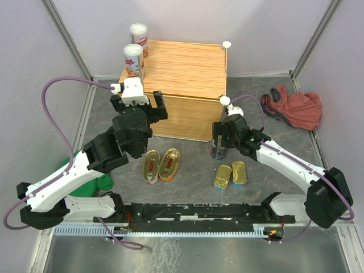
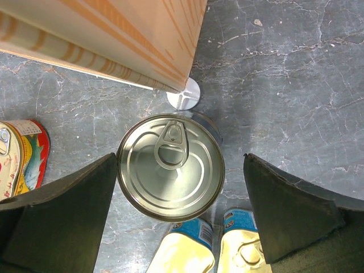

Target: Place and organize the canned foods onto the counter

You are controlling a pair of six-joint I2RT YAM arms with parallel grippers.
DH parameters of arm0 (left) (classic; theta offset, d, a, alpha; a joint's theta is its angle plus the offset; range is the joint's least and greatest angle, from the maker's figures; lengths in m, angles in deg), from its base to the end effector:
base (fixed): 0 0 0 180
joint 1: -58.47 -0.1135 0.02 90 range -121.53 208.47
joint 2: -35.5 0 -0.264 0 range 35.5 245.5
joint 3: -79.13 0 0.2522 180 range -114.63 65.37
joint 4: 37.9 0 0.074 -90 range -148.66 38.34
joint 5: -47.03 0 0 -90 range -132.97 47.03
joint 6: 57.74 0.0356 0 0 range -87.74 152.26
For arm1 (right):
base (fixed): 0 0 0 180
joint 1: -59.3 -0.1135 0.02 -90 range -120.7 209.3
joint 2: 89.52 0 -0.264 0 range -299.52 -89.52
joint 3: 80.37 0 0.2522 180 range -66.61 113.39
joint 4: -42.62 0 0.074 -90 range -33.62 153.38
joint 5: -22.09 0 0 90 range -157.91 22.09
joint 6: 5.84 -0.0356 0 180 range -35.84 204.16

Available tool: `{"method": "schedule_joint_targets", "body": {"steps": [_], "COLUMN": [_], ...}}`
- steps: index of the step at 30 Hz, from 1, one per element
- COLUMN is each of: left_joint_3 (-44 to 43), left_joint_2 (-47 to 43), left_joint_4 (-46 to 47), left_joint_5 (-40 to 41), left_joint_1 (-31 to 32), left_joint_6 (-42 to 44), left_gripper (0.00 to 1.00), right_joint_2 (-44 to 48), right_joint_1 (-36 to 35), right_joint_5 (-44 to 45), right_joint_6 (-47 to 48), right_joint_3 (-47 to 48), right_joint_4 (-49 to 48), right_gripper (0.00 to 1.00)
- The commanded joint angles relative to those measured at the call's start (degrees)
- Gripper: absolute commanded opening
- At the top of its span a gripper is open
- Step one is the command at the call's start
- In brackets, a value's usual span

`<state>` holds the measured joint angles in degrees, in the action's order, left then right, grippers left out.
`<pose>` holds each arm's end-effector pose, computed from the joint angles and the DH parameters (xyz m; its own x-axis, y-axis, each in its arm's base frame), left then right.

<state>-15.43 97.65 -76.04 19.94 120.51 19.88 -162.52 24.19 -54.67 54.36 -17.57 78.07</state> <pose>0.1215 -0.1612 0.4731 -0.0429 -0.1274 -0.9909 -0.0228 0.9917 -0.1265 0.2231 0.1469 0.2436 -0.7208 0.0846 -0.6880 -0.0815 0.9753 0.2053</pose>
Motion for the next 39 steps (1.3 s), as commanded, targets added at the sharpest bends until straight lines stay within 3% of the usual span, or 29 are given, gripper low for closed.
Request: {"method": "schedule_joint_targets", "body": {"steps": [1, 26, 39], "left_joint_3": [-0.87, 2.85, 9.12], "left_joint_2": [-0.36, 0.44, 4.29], "left_joint_4": [1.14, 4.86, 13.52], "left_joint_5": [1.86, -0.09, -18.05], "left_joint_1": [0.41, 0.38, -0.24], "left_joint_6": [-1.59, 0.96, 5.66], "left_gripper": [0.94, 0.94, 0.95], "right_joint_2": [1.67, 8.31, 11.44], "right_joint_1": [-2.05, -3.48, -4.24], "right_joint_5": [0.59, 5.07, 2.06], "right_joint_6": [2.17, 1.64, 2.29], "right_joint_3": [1.53, -0.47, -2.83], "right_joint_4": [0.74, 3.21, 3.18], "right_gripper": [0.99, 0.98, 0.98]}}
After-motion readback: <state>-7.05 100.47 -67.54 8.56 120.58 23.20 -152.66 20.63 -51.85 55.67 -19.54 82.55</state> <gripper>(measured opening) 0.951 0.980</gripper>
